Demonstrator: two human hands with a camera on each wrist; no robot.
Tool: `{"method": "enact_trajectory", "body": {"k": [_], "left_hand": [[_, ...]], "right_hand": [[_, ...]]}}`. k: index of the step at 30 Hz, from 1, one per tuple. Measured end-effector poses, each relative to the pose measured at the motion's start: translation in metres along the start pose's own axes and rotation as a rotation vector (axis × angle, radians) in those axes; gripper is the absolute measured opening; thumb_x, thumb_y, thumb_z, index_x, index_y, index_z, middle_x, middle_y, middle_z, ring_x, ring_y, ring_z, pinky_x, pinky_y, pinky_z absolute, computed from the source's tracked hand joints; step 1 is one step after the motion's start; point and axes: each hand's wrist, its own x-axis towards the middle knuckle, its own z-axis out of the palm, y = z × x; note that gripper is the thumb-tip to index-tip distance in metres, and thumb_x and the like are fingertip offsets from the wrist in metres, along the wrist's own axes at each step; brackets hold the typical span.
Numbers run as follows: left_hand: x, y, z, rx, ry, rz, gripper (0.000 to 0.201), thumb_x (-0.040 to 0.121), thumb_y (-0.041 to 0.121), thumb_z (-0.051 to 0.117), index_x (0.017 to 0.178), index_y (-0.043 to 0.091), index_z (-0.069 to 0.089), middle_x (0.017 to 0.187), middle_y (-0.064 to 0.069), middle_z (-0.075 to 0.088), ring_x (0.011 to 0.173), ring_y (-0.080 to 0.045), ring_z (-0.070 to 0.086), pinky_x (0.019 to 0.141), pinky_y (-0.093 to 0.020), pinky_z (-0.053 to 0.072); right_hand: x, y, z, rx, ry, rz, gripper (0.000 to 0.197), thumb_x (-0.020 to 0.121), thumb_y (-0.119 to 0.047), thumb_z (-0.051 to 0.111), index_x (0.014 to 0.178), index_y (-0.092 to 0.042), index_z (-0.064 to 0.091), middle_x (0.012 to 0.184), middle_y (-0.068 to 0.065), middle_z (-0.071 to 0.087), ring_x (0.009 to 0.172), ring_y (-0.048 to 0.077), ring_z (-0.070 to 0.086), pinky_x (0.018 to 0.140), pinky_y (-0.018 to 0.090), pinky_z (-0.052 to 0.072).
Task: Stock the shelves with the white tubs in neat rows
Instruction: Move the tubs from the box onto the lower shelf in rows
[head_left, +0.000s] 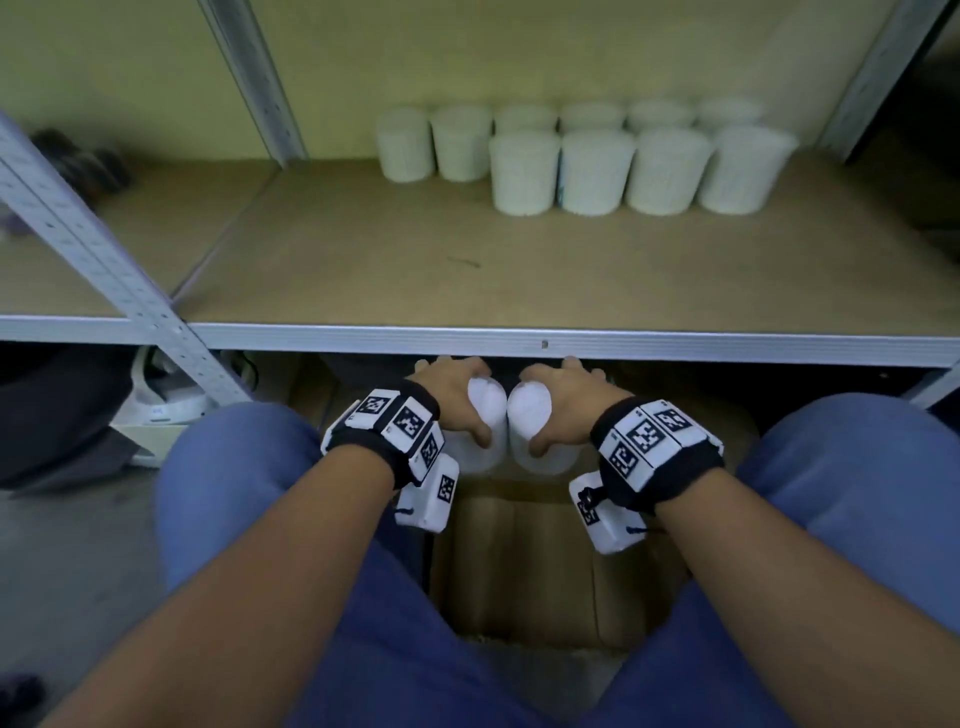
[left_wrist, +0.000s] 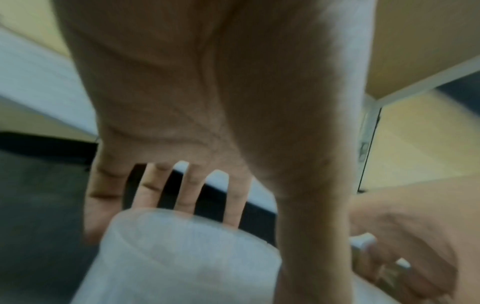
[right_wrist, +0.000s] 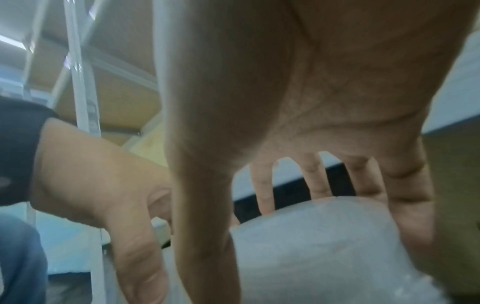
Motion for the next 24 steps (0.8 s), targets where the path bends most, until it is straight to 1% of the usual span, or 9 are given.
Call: {"method": "enact_trajectory", "body": {"k": [3, 6, 8, 10, 12, 15, 19, 21, 24], "left_hand": [[-0.022, 0.009, -0.028, -0.007, 0.042, 0.025, 0.091, 0.056, 0.046, 0.082, 0.136, 0.037, 0.040, 0.136, -0.003, 0.044, 0.125, -0.028, 0.043, 0.099, -0.044, 0.046], [-0.043, 0.015, -0.054, -0.028, 0.112, 0.060, 0.087, 0.054, 0.047, 0.082, 0.131, 0.038, 0.044, 0.133, 0.000, 0.050, 0.120, -0.026, 0.049, 0.096, -0.041, 0.049], [-0.056, 0.018, -0.072, -0.056, 0.144, 0.094, 0.084, 0.056, 0.045, 0.082, 0.131, 0.035, 0.046, 0.130, 0.003, 0.051, 0.115, -0.022, 0.052, 0.094, -0.038, 0.049], [-0.066, 0.019, -0.088, -0.089, 0.184, 0.104, 0.083, 0.060, 0.043, 0.082, 0.133, 0.034, 0.044, 0.129, 0.006, 0.048, 0.116, -0.019, 0.049, 0.093, -0.035, 0.047], [-0.071, 0.019, -0.101, -0.129, 0.240, 0.111, 0.083, 0.060, 0.043, 0.082, 0.133, 0.033, 0.045, 0.130, 0.007, 0.047, 0.117, -0.018, 0.048, 0.094, -0.035, 0.047], [-0.072, 0.019, -0.115, -0.185, 0.306, 0.116, 0.082, 0.059, 0.044, 0.083, 0.132, 0.033, 0.048, 0.132, 0.006, 0.050, 0.119, -0.018, 0.048, 0.097, -0.035, 0.046], [-0.062, 0.018, -0.124, -0.230, 0.387, 0.081, 0.080, 0.055, 0.049, 0.081, 0.127, 0.037, 0.050, 0.131, 0.003, 0.051, 0.123, -0.020, 0.044, 0.095, -0.035, 0.046], [-0.055, 0.017, -0.123, -0.252, 0.413, 0.066, 0.077, 0.056, 0.048, 0.081, 0.126, 0.037, 0.051, 0.131, 0.002, 0.052, 0.126, -0.021, 0.042, 0.095, -0.035, 0.045], [-0.043, 0.015, -0.120, -0.271, 0.447, 0.037, 0.073, 0.058, 0.046, 0.081, 0.125, 0.033, 0.054, 0.131, 0.001, 0.053, 0.126, -0.023, 0.043, 0.096, -0.038, 0.047]], "right_hand": [[-0.021, -0.005, -0.024, 0.003, 0.048, -0.021, 0.094, 0.061, -0.041, 0.082, 0.141, -0.038, 0.033, 0.137, 0.006, 0.036, 0.125, 0.036, 0.041, 0.092, 0.046, 0.051], [-0.040, -0.010, -0.046, 0.049, 0.132, -0.050, 0.095, 0.052, -0.045, 0.082, 0.136, -0.040, 0.039, 0.136, 0.003, 0.042, 0.121, 0.031, 0.049, 0.090, 0.043, 0.054], [-0.053, -0.012, -0.061, 0.080, 0.183, -0.082, 0.094, 0.048, -0.048, 0.081, 0.133, -0.042, 0.041, 0.135, 0.000, 0.046, 0.118, 0.028, 0.051, 0.091, 0.043, 0.053], [-0.064, -0.013, -0.077, 0.097, 0.229, -0.098, 0.091, 0.052, -0.047, 0.082, 0.134, -0.040, 0.042, 0.135, -0.003, 0.046, 0.119, 0.025, 0.050, 0.093, 0.042, 0.051], [-0.073, -0.015, -0.092, 0.131, 0.278, -0.115, 0.086, 0.057, -0.043, 0.084, 0.134, -0.037, 0.044, 0.135, -0.004, 0.047, 0.120, 0.023, 0.050, 0.094, 0.039, 0.050], [-0.077, -0.018, -0.108, 0.188, 0.348, -0.134, 0.084, 0.059, -0.042, 0.084, 0.134, -0.034, 0.047, 0.139, -0.006, 0.046, 0.124, 0.021, 0.048, 0.097, 0.036, 0.047], [-0.065, -0.021, -0.117, 0.265, 0.424, -0.139, 0.084, 0.059, -0.039, 0.085, 0.136, -0.030, 0.051, 0.143, -0.006, 0.047, 0.131, 0.017, 0.045, 0.098, 0.030, 0.044], [-0.055, -0.022, -0.117, 0.287, 0.452, -0.141, 0.084, 0.059, -0.039, 0.085, 0.135, -0.027, 0.053, 0.142, -0.004, 0.049, 0.133, 0.018, 0.043, 0.102, 0.033, 0.044], [-0.037, -0.023, -0.112, 0.283, 0.473, -0.121, 0.084, 0.059, -0.043, 0.083, 0.135, -0.025, 0.053, 0.139, -0.001, 0.051, 0.133, 0.024, 0.042, 0.106, 0.041, 0.043]]}}
